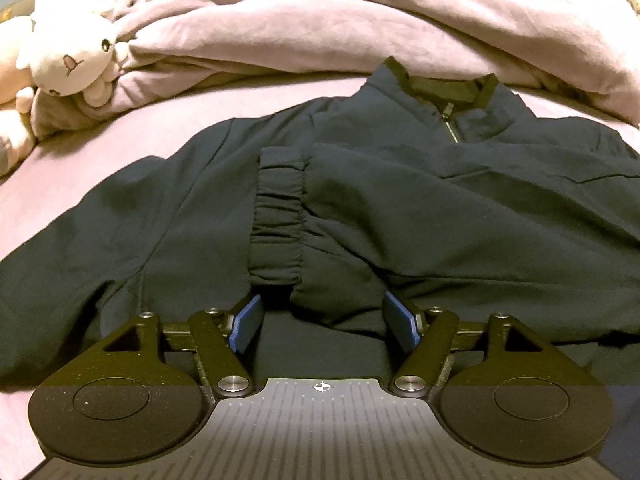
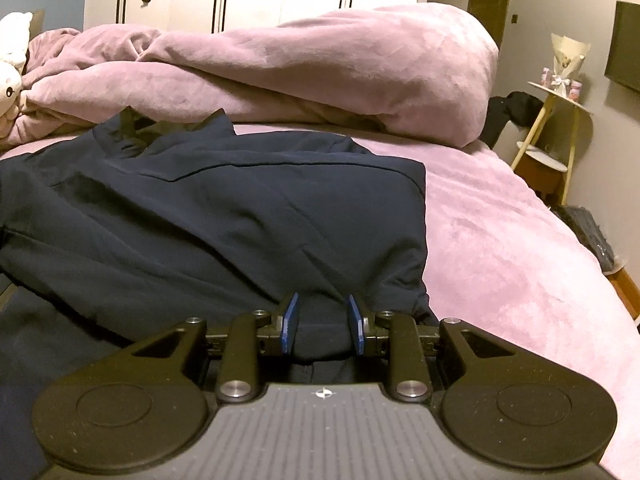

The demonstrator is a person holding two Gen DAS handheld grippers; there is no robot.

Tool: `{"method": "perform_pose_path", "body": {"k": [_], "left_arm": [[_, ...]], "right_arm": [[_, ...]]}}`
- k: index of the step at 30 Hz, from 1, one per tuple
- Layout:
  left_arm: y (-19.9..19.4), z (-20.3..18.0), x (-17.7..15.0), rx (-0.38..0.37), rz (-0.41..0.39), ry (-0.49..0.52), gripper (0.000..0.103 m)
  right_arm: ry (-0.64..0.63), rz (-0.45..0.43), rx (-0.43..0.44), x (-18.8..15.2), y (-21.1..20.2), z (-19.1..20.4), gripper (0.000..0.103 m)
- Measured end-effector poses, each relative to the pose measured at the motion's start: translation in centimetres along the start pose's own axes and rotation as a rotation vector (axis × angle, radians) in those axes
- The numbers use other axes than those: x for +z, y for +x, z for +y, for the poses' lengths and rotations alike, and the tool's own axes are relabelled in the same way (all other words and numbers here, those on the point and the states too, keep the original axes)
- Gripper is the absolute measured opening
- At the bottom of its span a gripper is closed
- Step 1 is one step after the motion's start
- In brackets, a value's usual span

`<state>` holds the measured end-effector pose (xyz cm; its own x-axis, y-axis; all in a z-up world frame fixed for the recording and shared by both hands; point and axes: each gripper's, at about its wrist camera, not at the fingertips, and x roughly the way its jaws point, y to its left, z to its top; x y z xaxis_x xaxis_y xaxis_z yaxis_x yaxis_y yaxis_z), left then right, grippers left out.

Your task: Fold large clothes

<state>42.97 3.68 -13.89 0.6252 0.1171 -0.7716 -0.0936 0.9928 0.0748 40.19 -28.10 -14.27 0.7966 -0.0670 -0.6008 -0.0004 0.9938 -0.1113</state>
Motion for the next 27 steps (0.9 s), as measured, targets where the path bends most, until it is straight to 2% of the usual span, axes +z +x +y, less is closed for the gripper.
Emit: {"method": "perform_pose_path", "body": {"k": [6,11,13,14,15,16,18,20,22,24,27], "left_arm": [[0.2,0.4,-0.2,0.005,0.010,-0.039,0.080],[0.0,1.3,-0.2,0.030,0.038,-0.044,0.084],[-0.6,2.5,-0.6,0.045,0.074,-0.065,0.082],[-1.1,3.3,-1.0,0.028,0.083,-0.087,0.082],[-2.1,4.7,-1.8,-0.029,0.073,-0.124,0.082],[-3.2,6.0,-2.5,-0.079,0.059,-0.163,0.082],[-5.8,9.5,-4.8,-0.197,0.017,-0.284,0.082],[-7.7,13.1,-7.2,-0.308,0.000,-0.411,0.084],[-8.9,16.8,-9.6,-0.360,-0.016,-0.517,0.089],[-9.6,20.3,-11.5,-0.352,-0.027,-0.593,0.092],[-9.5,26.0,-13.6,-0.242,-0.033,-0.735,0.093]], "right_arm": [[-0.123,-0.008,-0.056,-0.1,-0.1,1.7,0.028],[-0.203,0.018,-0.101,0.4,-0.4,2.6,0.028],[-0.175,0.030,-0.174,0.9,-0.8,2.3,0.029],[-0.136,0.043,-0.209,1.1,-1.2,1.9,0.035],[-0.088,0.061,-0.248,1.5,-1.8,1.5,0.051],[-0.037,0.064,-0.255,1.6,-2.7,1.0,0.054],[0.110,0.036,-0.132,1.5,-5.8,-0.4,0.054],[0.199,0.019,-0.013,0.4,-9.1,-0.7,0.055],[0.261,0.022,0.084,-1.3,-12.0,-0.3,0.060],[0.339,0.054,0.201,-3.5,-14.0,0.1,0.062],[0.432,0.117,0.273,-6.0,-15.4,0.9,0.062]]}}
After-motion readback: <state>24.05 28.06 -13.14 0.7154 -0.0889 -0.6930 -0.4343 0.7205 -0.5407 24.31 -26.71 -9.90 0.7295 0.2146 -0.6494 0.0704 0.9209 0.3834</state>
